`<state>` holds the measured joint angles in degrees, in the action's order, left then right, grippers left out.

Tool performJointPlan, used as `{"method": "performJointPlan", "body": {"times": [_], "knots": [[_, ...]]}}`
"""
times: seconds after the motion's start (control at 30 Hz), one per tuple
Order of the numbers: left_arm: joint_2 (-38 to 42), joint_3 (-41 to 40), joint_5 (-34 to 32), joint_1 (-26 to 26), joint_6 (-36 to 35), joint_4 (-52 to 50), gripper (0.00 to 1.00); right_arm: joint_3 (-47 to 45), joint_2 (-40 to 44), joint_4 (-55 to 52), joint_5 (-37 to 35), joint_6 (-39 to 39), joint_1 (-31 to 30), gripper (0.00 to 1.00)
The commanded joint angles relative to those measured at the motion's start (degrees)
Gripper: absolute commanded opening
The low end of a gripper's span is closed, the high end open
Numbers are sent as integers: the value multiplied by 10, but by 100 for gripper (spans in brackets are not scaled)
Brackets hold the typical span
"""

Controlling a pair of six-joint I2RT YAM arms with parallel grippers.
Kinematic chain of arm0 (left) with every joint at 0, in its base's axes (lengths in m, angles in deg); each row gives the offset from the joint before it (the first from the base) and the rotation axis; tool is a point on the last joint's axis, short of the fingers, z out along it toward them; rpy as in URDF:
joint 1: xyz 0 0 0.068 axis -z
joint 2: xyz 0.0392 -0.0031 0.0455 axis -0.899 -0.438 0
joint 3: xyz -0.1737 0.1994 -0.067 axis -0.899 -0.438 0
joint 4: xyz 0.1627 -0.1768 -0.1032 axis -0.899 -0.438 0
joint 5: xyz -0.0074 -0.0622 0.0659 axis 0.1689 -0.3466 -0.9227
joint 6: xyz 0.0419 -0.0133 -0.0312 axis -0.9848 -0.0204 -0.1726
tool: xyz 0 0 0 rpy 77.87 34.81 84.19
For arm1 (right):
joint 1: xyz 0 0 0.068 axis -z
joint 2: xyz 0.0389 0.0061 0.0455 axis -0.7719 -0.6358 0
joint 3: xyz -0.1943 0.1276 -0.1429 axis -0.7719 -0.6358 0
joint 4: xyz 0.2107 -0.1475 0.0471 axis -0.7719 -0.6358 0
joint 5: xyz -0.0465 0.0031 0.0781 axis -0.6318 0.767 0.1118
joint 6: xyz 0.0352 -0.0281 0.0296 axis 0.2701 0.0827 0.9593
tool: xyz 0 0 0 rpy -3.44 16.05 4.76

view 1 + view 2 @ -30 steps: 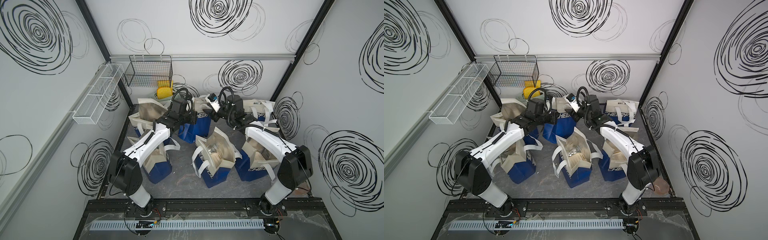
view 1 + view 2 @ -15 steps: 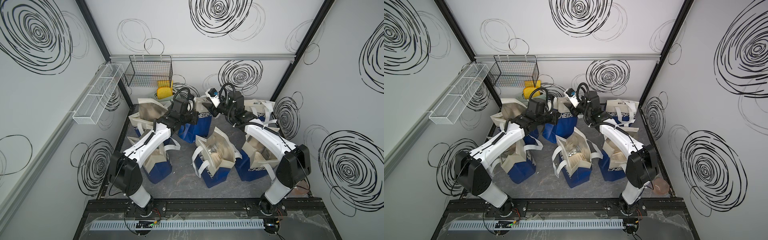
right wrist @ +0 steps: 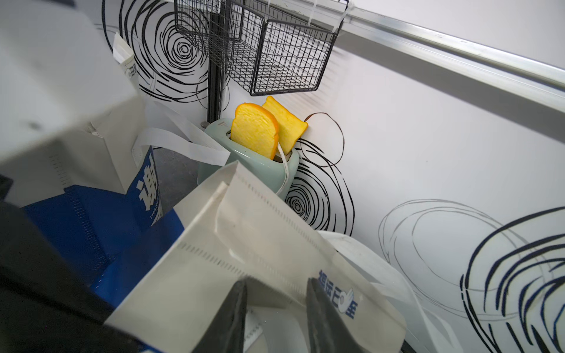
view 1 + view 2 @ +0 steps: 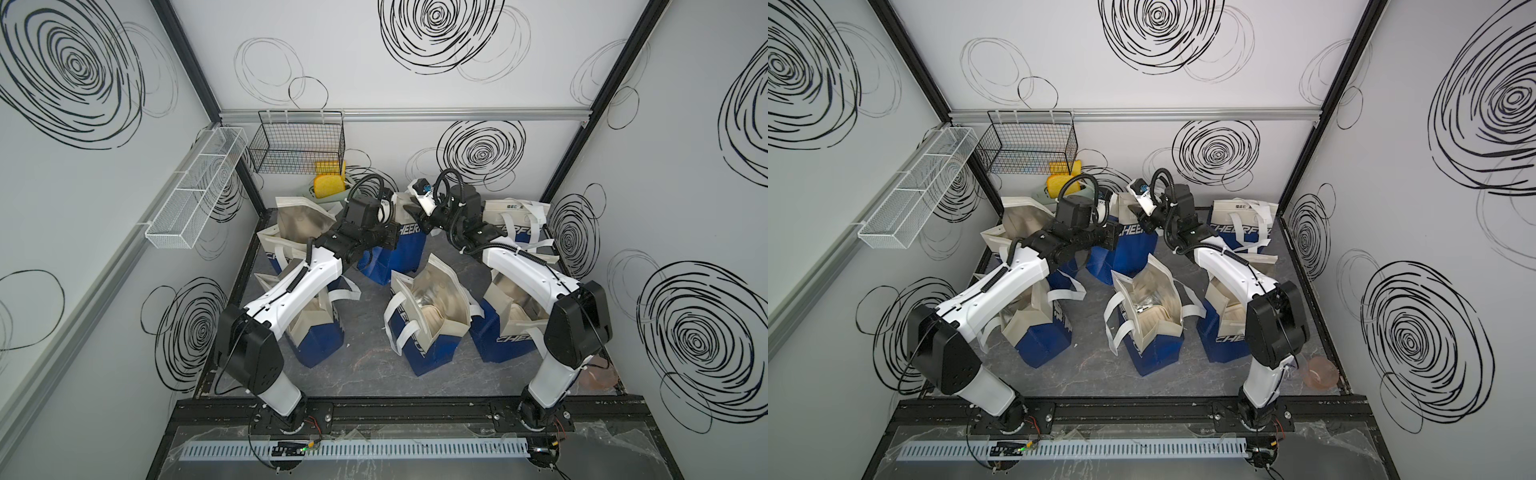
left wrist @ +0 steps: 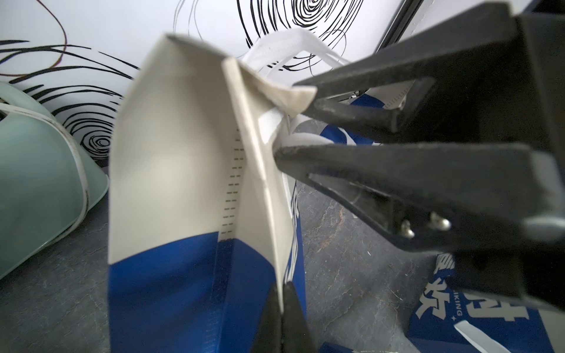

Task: Open the takeout bag
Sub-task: Open the takeout bag at the center of the board.

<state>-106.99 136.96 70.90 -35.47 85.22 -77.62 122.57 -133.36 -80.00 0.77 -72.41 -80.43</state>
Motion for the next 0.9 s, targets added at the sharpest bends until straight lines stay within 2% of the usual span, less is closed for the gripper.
{"method": "performJointPlan", "body": {"times": [0.0,0.5,0.87], "knots": [[21,18,-8,6,-20,8,0,11,2,24,-6,-2,1,35],[34,12,-26,23,-45,-8,0,23,2,32,-38,-17,2,32],[40,7,-45,37,-63,-17,0,35,0,20,-33,-32,-7,32]]}}
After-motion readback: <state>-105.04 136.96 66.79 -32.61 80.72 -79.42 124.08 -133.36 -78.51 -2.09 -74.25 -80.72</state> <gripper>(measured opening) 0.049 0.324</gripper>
